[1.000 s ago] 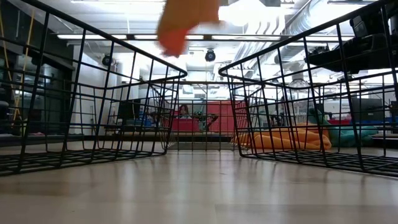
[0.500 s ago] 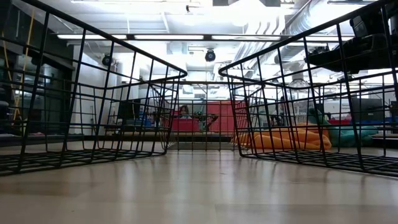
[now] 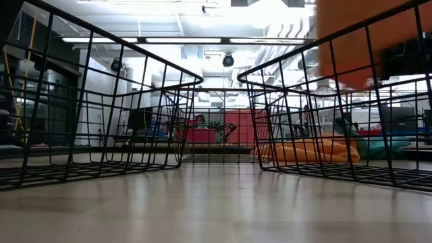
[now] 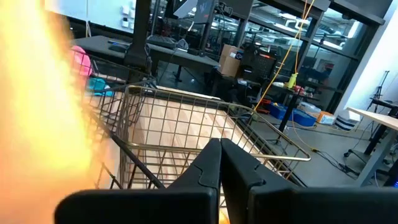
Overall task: Sort microfiber towel by color & place in baskets
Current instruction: Put the left orange microfiber cloth into the bottom right wire basket, then put the orange microfiber cloth into the bottom right wire basket
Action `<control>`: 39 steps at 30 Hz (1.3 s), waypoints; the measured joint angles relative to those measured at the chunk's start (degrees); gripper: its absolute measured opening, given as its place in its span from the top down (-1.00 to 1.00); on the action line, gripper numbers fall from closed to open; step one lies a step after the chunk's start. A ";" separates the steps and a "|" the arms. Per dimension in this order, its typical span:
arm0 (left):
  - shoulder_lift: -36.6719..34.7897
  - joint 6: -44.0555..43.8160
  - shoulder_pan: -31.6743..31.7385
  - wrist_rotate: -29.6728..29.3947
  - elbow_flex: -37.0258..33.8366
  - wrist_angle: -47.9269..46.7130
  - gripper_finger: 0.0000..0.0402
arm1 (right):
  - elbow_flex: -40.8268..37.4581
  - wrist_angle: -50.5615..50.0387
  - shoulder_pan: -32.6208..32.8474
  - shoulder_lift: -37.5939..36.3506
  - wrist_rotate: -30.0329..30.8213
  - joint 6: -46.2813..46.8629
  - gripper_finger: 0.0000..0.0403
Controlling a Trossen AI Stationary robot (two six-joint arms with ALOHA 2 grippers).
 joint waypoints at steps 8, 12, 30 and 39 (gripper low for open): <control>1.11 14.66 -3.30 -20.58 0.00 -18.79 1.00 | 0.00 0.00 0.00 0.00 -0.02 -0.01 1.00; 3.21 14.61 -1.98 -21.06 -0.04 -21.59 0.99 | 0.00 -0.01 0.00 0.00 -0.02 -0.01 1.00; 0.75 9.16 4.73 -0.76 6.53 -54.42 -0.13 | 0.00 0.01 0.00 0.00 -0.02 -0.01 1.00; -8.64 10.92 8.66 0.13 8.30 -87.15 -0.15 | 0.00 -0.01 0.00 0.02 0.00 -0.01 1.00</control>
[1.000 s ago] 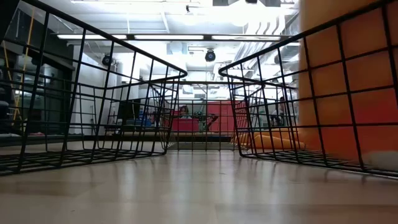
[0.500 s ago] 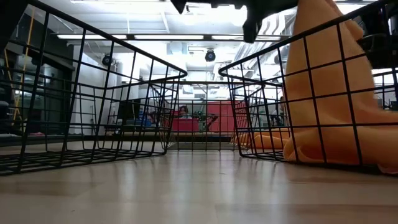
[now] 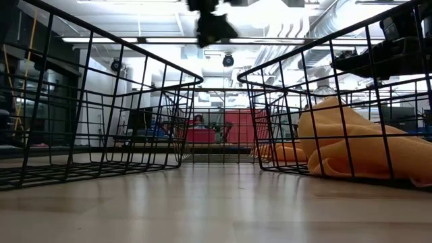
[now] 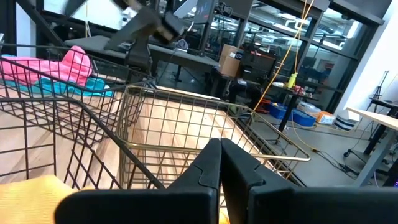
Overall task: Sort microfiber towel by color & place in baskets
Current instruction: Put the orange microfiber cloth into the bottom right wire basket
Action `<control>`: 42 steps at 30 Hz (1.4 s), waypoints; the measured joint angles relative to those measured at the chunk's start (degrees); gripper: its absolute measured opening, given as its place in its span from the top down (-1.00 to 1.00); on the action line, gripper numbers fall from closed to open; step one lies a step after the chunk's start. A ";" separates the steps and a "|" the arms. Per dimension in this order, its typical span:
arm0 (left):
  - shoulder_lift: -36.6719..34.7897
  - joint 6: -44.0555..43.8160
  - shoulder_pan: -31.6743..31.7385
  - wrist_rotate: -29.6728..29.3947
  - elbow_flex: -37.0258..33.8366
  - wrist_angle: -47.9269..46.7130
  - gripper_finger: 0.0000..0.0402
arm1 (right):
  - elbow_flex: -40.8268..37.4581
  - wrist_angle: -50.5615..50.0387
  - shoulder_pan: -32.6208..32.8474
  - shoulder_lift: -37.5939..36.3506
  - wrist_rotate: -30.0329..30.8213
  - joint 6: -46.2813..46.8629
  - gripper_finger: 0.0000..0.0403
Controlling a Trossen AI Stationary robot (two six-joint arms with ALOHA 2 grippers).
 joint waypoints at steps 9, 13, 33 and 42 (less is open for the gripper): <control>-20.35 -14.27 -2.32 -12.66 -16.97 16.98 -0.14 | 0.02 0.06 -0.08 0.41 0.55 -6.36 1.00; -29.76 -20.12 -5.01 -19.99 -27.19 28.86 -0.14 | 0.02 0.26 -0.49 0.59 1.92 -28.44 1.00; -50.87 -11.89 -8.40 -26.97 -38.50 33.13 -0.14 | 0.02 7.71 -0.45 0.76 -19.22 -11.56 1.00; -58.42 -8.92 -8.42 -26.75 -38.48 29.85 -0.14 | 0.02 25.78 1.98 0.75 -19.91 -1.70 1.00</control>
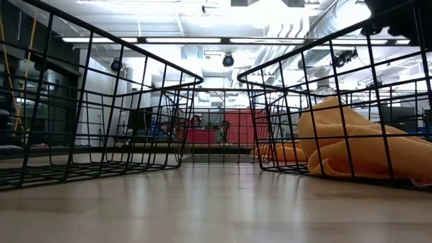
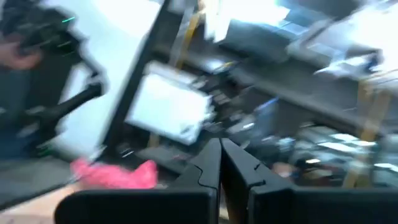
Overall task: Sort microfiber towel by color & place in baskets
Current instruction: Put the orange microfiber cloth into the bottom right wire basket
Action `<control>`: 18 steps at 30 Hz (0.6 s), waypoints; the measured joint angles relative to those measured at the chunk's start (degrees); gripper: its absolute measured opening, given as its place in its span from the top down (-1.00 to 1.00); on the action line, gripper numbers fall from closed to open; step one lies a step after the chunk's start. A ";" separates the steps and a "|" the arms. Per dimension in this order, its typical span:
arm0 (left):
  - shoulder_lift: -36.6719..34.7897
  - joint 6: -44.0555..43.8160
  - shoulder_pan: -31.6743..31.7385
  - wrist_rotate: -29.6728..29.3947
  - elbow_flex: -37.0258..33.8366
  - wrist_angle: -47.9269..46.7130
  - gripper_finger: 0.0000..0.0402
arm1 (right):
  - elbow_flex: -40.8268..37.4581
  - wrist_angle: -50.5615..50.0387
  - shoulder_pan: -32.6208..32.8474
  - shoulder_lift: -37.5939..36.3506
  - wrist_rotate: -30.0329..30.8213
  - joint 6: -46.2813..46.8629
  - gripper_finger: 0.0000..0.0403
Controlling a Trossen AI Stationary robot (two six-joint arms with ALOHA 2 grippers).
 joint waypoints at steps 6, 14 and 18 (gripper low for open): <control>-1.28 -1.01 0.00 -3.19 0.00 -0.04 -0.14 | -0.01 14.68 0.05 0.00 12.19 14.10 1.00; 0.02 -2.05 0.01 -14.92 0.00 0.26 -0.14 | 2.74 32.94 0.05 3.11 32.78 37.17 1.00; 1.20 -2.80 0.00 -17.89 0.00 0.31 -0.14 | 9.47 20.24 -0.10 7.47 47.01 47.87 1.00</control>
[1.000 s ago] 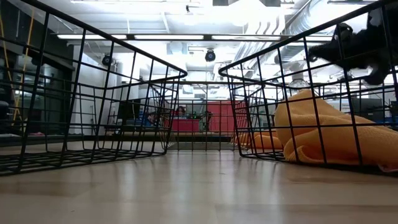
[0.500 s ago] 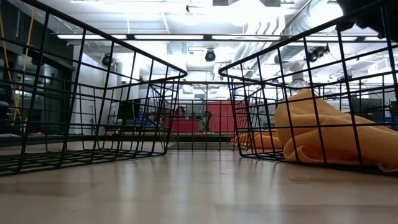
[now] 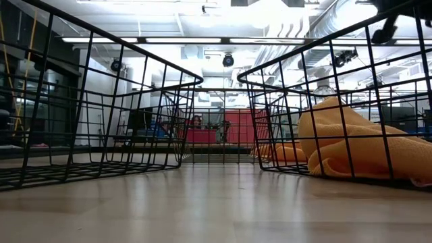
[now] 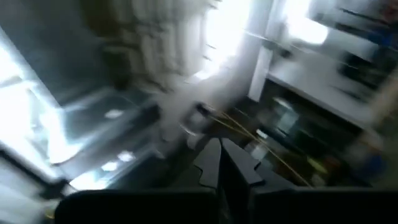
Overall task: Sort microfiber towel by color & place in baskets
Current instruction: Put the orange microfiber cloth into the bottom right wire basket
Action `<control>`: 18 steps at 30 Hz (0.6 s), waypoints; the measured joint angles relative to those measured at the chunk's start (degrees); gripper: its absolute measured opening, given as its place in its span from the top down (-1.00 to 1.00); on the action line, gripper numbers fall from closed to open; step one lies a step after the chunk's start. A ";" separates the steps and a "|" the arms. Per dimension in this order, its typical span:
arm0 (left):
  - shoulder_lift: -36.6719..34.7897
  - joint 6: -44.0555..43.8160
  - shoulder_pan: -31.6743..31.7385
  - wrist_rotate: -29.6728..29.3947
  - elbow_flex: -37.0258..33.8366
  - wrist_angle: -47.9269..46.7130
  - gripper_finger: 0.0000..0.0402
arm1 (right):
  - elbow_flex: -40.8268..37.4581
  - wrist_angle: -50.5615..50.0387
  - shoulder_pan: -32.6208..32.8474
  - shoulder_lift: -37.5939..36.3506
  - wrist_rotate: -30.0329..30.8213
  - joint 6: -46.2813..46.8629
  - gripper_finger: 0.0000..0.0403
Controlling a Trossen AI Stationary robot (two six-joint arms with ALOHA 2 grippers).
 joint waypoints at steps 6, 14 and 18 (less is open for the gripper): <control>1.90 -0.50 0.00 0.03 0.00 -0.04 -0.14 | 15.02 -13.29 -1.89 17.94 -10.70 6.38 1.00; 2.36 -2.02 -0.16 1.95 0.00 -0.12 -0.14 | 38.44 -45.37 -4.52 43.39 -15.42 3.37 1.00; 1.44 -3.62 -0.69 6.89 0.00 -2.01 -0.14 | 49.93 -69.70 -5.25 51.07 -15.38 5.00 0.97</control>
